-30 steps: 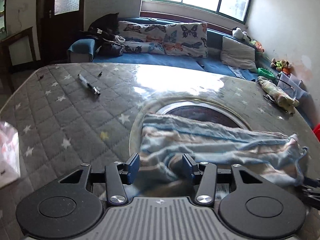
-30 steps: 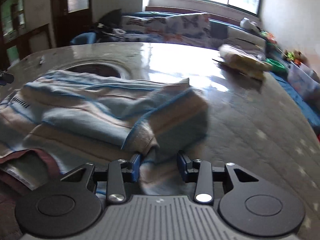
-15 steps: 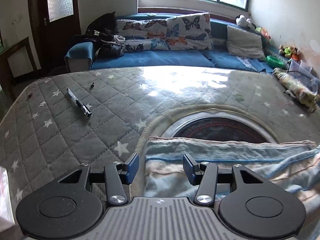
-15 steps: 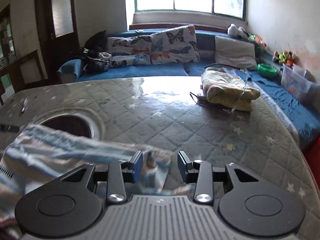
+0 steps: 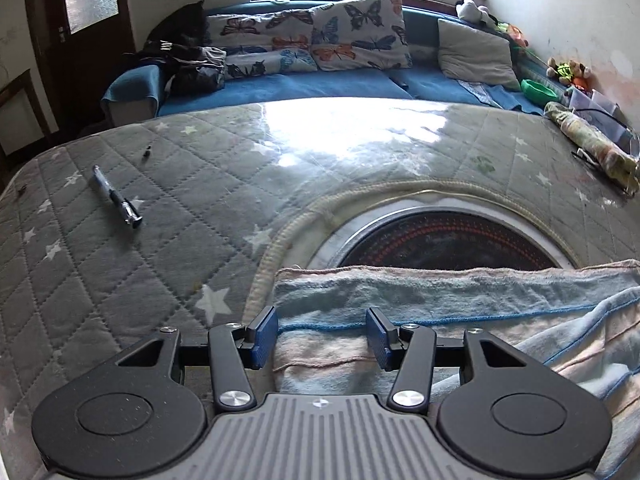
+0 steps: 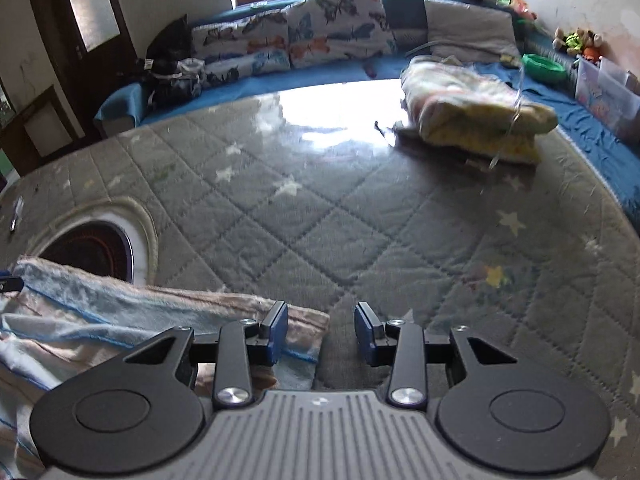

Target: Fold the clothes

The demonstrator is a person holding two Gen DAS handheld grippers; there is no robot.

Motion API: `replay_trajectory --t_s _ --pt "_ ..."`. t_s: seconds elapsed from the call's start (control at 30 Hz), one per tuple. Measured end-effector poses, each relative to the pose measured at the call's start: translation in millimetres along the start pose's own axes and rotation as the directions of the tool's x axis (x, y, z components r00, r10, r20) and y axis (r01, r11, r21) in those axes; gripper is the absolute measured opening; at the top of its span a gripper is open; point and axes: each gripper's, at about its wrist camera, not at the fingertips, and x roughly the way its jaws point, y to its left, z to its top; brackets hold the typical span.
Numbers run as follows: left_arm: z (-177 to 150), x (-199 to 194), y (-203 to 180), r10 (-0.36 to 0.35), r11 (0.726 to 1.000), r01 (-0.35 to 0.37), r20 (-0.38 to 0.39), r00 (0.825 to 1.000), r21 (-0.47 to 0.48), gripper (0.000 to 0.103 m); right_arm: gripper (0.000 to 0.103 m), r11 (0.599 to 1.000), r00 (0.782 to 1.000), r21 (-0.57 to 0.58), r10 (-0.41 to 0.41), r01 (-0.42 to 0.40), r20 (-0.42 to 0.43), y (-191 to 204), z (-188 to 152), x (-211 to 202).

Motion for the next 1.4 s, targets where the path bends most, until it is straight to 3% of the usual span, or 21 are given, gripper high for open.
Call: replay_trajectory --t_s 0.1,0.2,0.27,0.4,0.5,0.7,1.0,1.2,1.4 --pt "0 2 0 -0.005 1.0 0.005 0.006 1.0 0.007 0.052 0.034 1.0 1.0 -0.02 0.006 -0.006 -0.005 2 -2 0" --pt "1 3 -1 -0.021 1.0 0.021 0.007 1.0 0.022 0.05 0.015 0.999 0.999 -0.037 0.03 -0.03 -0.013 6 1 1" --pt "1 5 -2 -0.035 0.999 0.035 0.004 0.999 0.034 0.043 0.01 0.998 1.0 -0.06 0.024 -0.024 -0.002 11 3 0" --pt "2 4 2 -0.053 0.998 0.053 0.015 0.998 0.029 0.011 0.007 0.994 0.999 -0.104 0.019 -0.016 0.027 20 10 -5" --pt "6 -2 6 -0.045 0.999 0.044 0.037 0.998 0.019 0.005 0.006 0.99 0.998 -0.141 0.013 -0.004 0.065 28 22 -13" --pt "24 -21 16 -0.027 1.0 0.026 0.115 0.993 0.004 0.004 0.004 0.982 0.986 -0.189 0.016 0.016 0.168 48 53 -31" --pt "64 -45 28 0.019 0.999 -0.008 0.261 0.965 -0.042 0.004 0.003 0.982 0.957 -0.181 0.006 0.049 0.29 66 106 -31" --pt "77 -21 33 0.066 0.997 -0.055 0.241 0.968 -0.053 0.003 0.003 0.981 0.965 -0.178 -0.03 0.079 0.259 75 125 12" --pt "69 3 30 0.0 1.0 0.004 0.173 0.985 -0.021 0.005 0.005 0.969 0.972 -0.197 -0.111 0.152 0.206 79 132 58"
